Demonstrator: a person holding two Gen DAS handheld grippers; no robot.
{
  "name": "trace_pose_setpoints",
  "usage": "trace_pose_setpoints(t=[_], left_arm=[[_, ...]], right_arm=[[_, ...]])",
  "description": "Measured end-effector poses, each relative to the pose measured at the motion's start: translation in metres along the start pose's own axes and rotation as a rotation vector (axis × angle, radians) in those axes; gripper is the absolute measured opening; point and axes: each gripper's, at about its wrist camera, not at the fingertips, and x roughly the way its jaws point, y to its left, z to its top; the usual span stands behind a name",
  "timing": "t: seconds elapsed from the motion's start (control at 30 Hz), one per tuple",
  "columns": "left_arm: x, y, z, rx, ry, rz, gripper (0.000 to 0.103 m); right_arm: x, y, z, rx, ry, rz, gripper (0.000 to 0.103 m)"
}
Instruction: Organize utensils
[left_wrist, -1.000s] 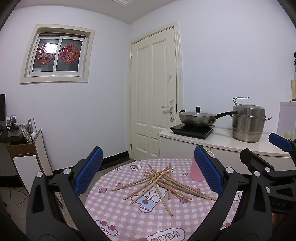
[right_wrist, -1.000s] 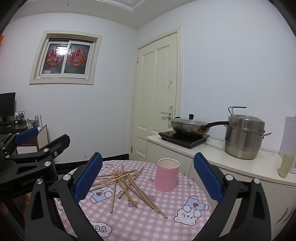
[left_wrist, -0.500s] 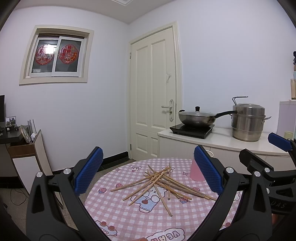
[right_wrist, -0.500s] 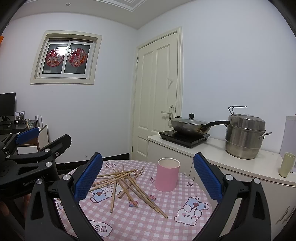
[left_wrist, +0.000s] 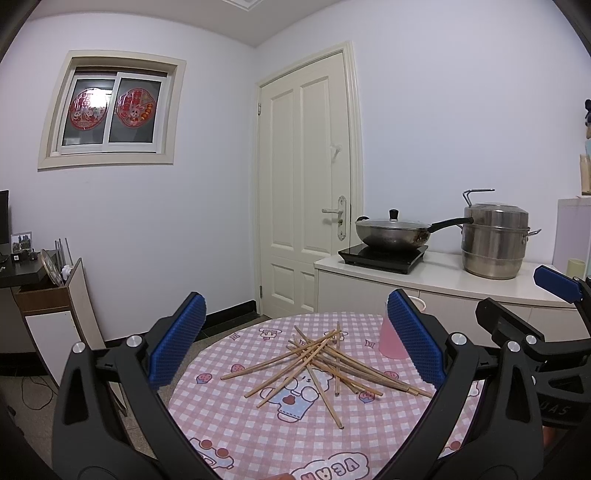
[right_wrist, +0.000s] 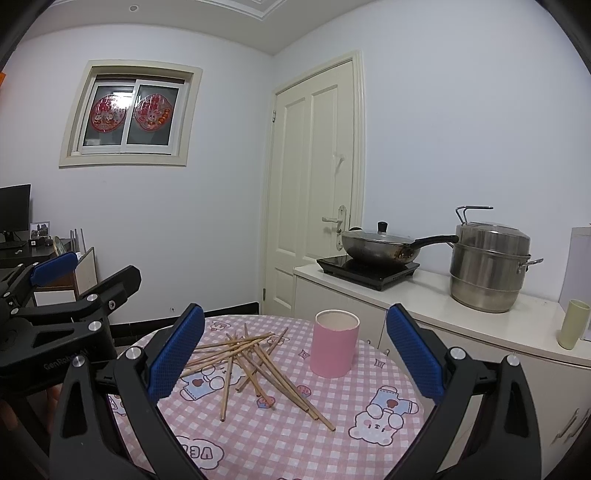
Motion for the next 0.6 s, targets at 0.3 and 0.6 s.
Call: trace_pose_setpoints(t=[0.3, 0.6], left_arm=[[-0.0001, -0.0006, -0.0043, 0.000, 0.004, 0.001, 0.097], [0.0007, -0.0006, -0.0034, 0.001, 0.005, 0.000, 0.097]], right_arm=[[0.0000, 0.0000, 0.0009, 0.005, 0.011, 0.007, 0.095], [0.0001, -0.0002, 0.0016, 0.005, 0.012, 0.007, 0.095]])
